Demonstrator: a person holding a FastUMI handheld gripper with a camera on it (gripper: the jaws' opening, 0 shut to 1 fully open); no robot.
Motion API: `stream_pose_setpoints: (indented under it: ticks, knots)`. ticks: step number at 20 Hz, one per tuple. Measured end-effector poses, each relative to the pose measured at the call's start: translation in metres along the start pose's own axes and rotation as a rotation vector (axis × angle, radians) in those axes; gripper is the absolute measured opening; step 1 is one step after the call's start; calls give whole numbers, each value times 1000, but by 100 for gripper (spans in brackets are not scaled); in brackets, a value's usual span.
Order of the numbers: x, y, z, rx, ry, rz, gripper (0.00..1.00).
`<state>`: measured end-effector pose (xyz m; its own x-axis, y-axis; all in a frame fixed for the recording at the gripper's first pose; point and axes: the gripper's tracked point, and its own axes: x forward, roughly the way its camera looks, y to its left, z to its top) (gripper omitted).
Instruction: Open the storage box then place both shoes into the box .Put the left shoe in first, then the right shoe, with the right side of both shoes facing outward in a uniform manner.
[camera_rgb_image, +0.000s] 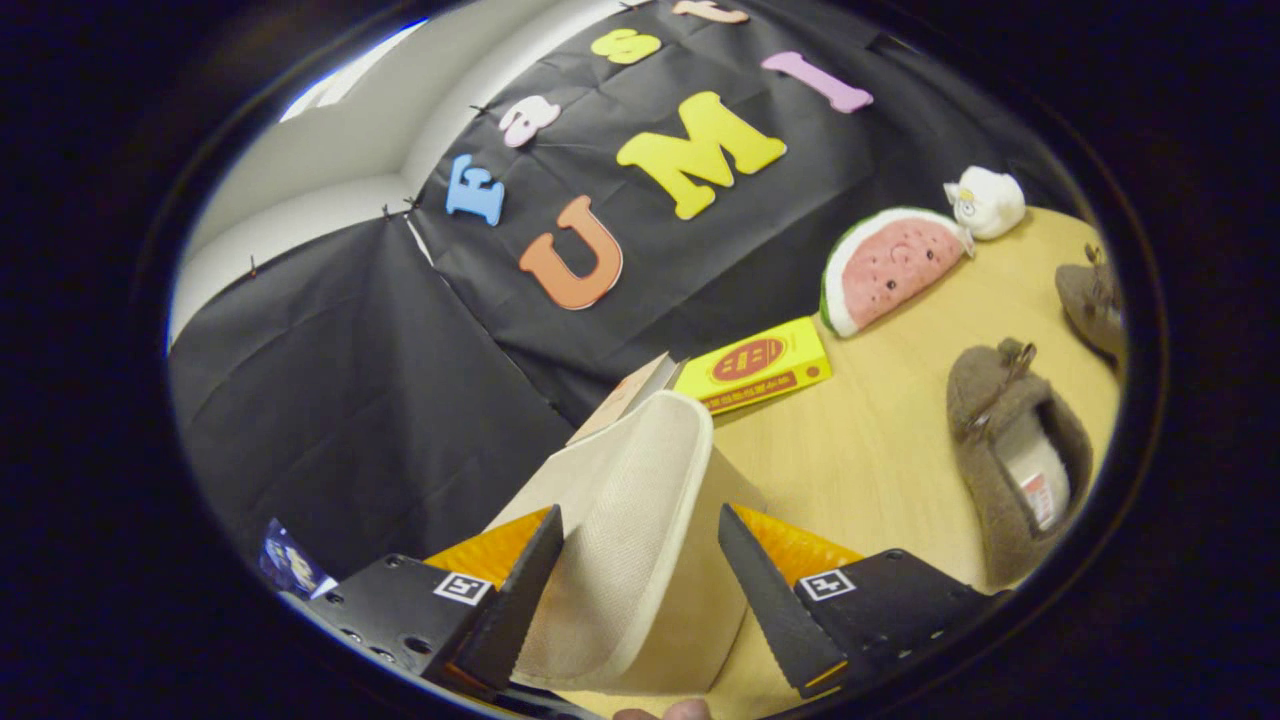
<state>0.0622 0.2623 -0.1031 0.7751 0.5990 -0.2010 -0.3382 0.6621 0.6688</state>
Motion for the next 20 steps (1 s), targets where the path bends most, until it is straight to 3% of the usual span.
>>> stream_pose_setpoints:
  ticks: [4, 6, 8, 9, 12, 15, 16, 20]
  knots:
    - [5, 15, -17, 139, 104, 81, 95]
    - [4, 17, -15, 169, 117, 83, 94]
    - [-8, 22, -1, 182, 86, 105, 72]
    - [-11, 23, 7, 166, 64, 107, 71]
    - [-11, 26, 15, 166, 45, 106, 20]
    - [-1, 31, 28, 148, 41, 92, 16]
    - [-15, 33, 18, 130, 49, 87, 2]
    - [-25, 69, 40, 45, 27, 109, 2]
